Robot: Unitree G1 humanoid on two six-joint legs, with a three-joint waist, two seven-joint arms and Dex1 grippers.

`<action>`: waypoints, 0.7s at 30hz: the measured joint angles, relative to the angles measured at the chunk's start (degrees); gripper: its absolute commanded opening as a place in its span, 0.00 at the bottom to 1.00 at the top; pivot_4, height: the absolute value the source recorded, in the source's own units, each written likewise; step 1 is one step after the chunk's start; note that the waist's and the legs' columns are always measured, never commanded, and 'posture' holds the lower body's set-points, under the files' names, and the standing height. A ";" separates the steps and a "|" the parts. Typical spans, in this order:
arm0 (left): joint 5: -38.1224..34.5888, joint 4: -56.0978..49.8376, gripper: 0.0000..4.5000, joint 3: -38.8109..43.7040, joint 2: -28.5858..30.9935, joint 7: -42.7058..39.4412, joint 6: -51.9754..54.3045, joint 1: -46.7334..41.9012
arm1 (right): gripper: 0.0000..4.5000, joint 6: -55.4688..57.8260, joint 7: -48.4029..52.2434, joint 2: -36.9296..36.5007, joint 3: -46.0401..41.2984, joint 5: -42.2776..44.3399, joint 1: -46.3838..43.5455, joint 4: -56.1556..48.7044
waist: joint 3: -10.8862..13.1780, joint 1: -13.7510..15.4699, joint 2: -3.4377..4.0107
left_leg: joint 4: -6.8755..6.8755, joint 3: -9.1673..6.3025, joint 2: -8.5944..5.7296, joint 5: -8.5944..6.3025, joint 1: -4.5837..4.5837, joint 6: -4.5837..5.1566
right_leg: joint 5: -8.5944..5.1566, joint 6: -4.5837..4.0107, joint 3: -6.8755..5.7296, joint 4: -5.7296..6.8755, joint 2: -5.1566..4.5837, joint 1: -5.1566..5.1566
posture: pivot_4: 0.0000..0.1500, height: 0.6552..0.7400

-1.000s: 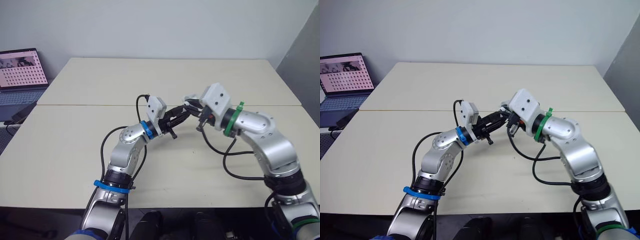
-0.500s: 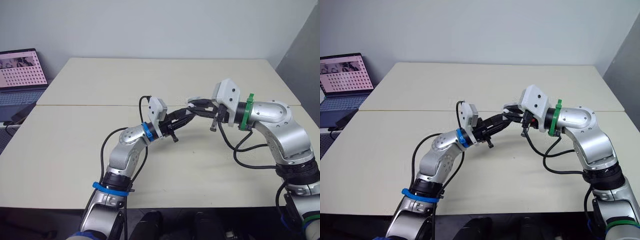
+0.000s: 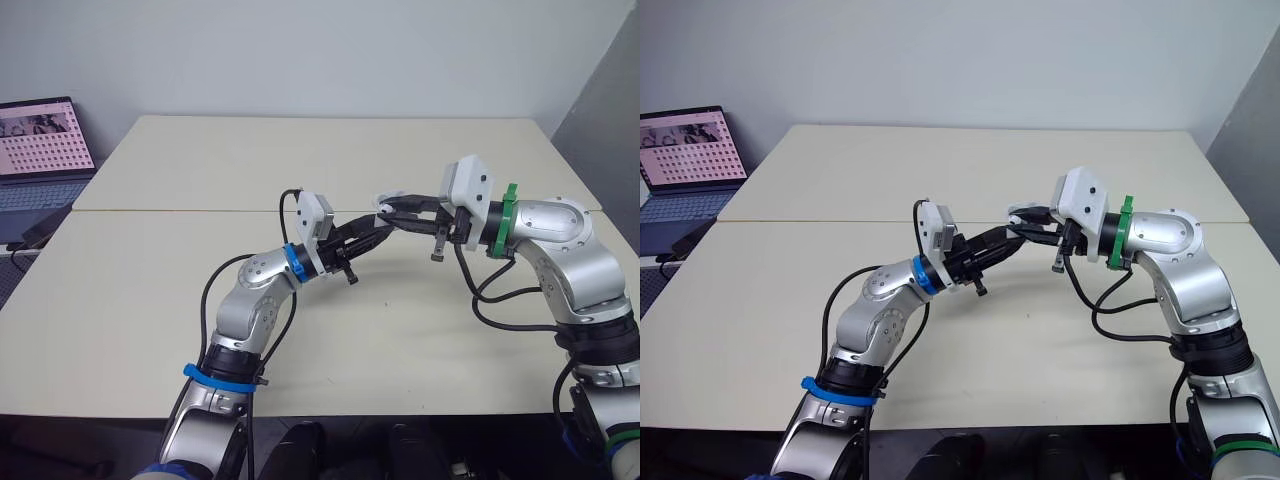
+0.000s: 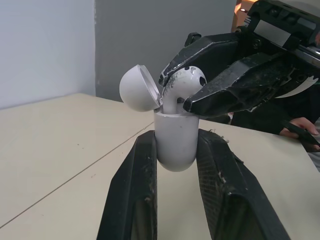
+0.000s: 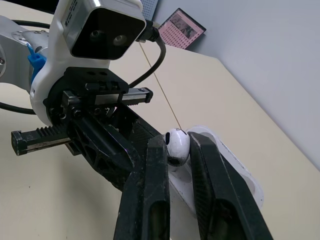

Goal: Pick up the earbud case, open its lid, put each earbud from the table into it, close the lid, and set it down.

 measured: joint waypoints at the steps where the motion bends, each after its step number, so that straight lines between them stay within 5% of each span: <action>1: -0.05 -0.16 0.17 0.02 0.09 0.03 0.05 0.13 | 0.35 0.02 0.00 -0.16 -0.01 0.00 0.00 0.05 | 0.00 0.00 0.00 | 0.00 0.00 0.00 0.00 0.00 0.00 | 0.00 0.00 0.00 0.00 0.00 0.00 | 1.00 1.00; 13: -0.13 -0.29 0.17 0.00 0.14 0.07 0.22 0.17 | 0.35 0.81 -0.04 -0.12 -0.90 1.50 -0.01 -0.16 | 0.00 0.02 0.00 | 0.00 0.00 0.00 0.00 -0.01 0.00 | 0.00 0.00 0.01 0.00 -0.01 0.00 | 1.00 1.00; 21: 0.05 -0.27 0.17 -0.05 1.72 -0.56 -0.29 0.67 | 0.35 14.70 -8.30 1.23 -10.10 11.25 -7.36 -0.55 | 0.00 0.17 0.00 | 0.00 -0.01 0.00 -0.01 0.00 0.01 | 0.00 -0.01 0.01 -0.03 -0.01 0.02 | 1.00 1.00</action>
